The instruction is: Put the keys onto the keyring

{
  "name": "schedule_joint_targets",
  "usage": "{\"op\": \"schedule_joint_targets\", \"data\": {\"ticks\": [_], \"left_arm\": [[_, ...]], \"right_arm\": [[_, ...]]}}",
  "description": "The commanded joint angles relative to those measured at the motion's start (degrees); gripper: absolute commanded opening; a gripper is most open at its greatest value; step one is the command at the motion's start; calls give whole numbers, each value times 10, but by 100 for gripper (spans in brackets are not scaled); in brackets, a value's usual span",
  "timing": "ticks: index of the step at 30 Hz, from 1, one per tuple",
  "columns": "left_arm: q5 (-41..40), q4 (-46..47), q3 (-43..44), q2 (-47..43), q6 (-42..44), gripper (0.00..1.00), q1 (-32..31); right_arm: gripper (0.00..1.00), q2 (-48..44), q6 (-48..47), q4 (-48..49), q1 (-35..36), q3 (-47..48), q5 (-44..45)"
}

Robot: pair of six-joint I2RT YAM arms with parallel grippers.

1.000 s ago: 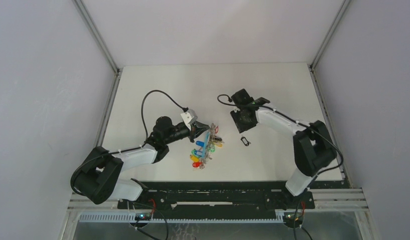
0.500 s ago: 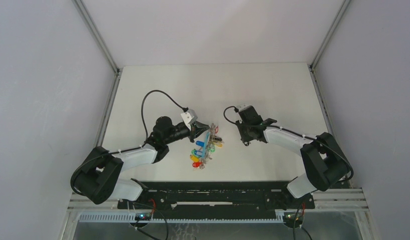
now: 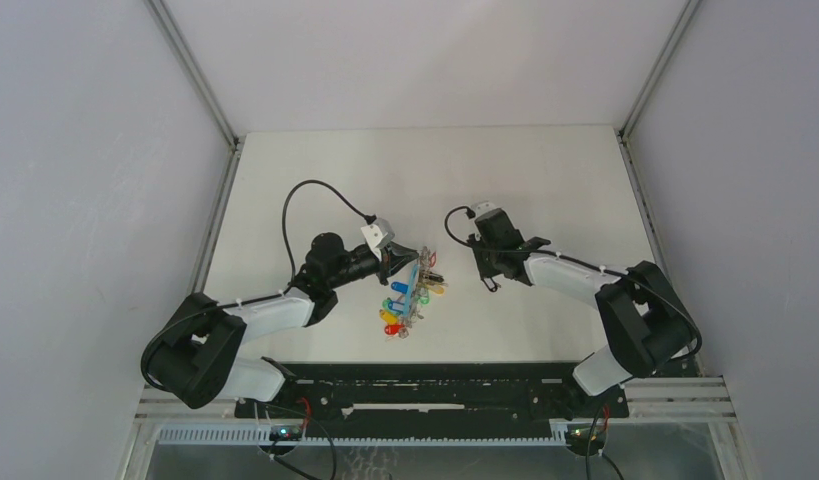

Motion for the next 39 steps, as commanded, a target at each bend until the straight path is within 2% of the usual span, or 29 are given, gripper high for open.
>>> {"op": "schedule_joint_targets", "data": {"ticks": [1, 10, 15, 18, 23, 29, 39], "left_arm": [[4, 12, 30, -13, 6, 0, -2], [5, 12, 30, -14, 6, 0, -2], [5, 11, 30, -14, 6, 0, -3], [5, 12, 29, -16, 6, 0, -2], [5, 12, 29, -18, 5, 0, -3], [5, 12, 27, -22, 7, 0, -3], [9, -5, 32, -25, 13, 0, -3]], "right_arm": [[16, 15, 19, -1, 1, 15, 7], [11, 30, 23, -19, 1, 26, 7], [1, 34, 22, -42, 1, 40, 16], [0, 33, 22, -71, 1, 58, 17], [0, 50, 17, -184, -4, 137, -22], [0, 127, -12, -354, -17, 235, -85], [0, 220, -75, -524, -8, 349, -66]]}}
